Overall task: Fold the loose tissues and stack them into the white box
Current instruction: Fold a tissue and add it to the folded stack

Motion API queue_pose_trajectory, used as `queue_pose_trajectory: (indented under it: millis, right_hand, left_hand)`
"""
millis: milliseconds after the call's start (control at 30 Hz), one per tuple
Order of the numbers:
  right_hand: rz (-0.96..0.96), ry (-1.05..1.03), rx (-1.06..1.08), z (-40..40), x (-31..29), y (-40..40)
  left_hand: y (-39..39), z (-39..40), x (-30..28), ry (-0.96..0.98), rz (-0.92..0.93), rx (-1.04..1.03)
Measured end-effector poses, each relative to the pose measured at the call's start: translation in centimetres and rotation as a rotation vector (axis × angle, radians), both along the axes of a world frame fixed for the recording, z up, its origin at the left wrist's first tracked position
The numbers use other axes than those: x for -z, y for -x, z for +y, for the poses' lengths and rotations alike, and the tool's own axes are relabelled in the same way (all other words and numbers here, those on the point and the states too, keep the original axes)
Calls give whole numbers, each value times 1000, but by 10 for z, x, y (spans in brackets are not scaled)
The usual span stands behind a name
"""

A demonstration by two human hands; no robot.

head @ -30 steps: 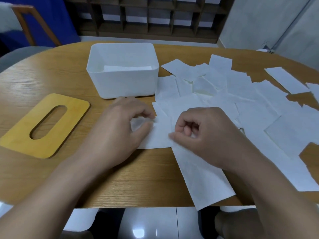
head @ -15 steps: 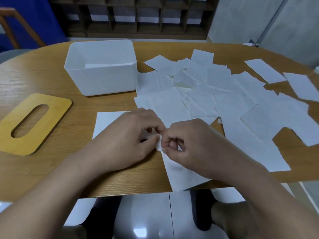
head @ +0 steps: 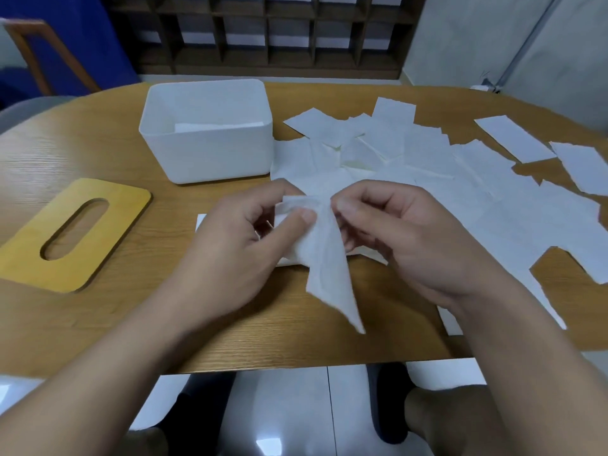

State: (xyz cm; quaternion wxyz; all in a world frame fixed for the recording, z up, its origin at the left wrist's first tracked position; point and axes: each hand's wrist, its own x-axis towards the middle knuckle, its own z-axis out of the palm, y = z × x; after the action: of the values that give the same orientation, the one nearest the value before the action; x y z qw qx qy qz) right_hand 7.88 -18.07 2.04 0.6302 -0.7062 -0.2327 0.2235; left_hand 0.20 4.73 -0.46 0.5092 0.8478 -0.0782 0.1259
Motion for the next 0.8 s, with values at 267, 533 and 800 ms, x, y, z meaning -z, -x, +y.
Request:
queue_pose_trajectory:
  millis: [267, 533, 800]
  right_hand:
    - [306, -79, 65, 35, -3, -3]
    - [-173, 259, 238, 66, 25, -7]
    - [-421, 378, 292, 77, 37, -9]
  left_hand:
    - [9, 49, 0, 65, 122, -258]
    - [18, 77, 2, 44, 195, -352]
    - [14, 84, 12, -134, 234, -415]
